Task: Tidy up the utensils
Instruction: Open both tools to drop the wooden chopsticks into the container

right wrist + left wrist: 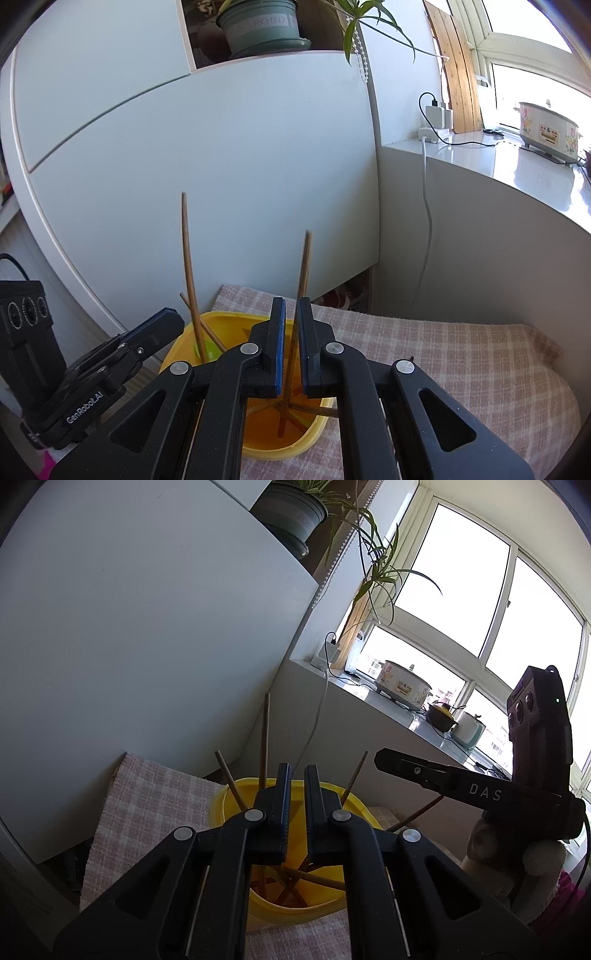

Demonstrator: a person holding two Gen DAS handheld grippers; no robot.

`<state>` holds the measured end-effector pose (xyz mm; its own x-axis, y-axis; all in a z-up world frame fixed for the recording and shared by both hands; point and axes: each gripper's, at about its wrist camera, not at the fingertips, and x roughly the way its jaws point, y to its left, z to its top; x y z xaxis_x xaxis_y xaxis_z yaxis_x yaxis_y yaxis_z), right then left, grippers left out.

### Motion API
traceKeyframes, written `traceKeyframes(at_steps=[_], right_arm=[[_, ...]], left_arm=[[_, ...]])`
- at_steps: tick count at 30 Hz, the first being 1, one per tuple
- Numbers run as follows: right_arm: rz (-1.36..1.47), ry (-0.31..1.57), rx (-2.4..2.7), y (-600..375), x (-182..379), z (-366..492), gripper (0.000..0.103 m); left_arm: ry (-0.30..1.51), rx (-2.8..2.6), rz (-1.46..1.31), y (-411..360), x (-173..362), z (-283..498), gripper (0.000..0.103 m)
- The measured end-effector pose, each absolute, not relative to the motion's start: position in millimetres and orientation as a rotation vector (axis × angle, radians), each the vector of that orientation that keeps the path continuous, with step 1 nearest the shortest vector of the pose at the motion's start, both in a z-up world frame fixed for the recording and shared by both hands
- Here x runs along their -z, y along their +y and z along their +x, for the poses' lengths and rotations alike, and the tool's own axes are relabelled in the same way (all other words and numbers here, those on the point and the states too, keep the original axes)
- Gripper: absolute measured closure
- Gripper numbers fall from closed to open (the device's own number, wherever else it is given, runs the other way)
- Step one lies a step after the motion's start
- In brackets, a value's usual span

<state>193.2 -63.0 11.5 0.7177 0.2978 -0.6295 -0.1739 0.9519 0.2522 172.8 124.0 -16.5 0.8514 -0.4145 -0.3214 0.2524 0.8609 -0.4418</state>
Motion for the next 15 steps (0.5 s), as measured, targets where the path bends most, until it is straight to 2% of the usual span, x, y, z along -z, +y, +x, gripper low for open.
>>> traceKeyframes(at_steps=[4,15], right_arm=[[0.19,0.709,-0.269,-65,-17,189,0.093],[0.198,0.694,-0.281,-70,-22,178,0.093]], left_arm=[[0.412,0.358,-0.39,124,12,164,0.099],[0.403,0.314,-0.325,117,3,143,0.099]])
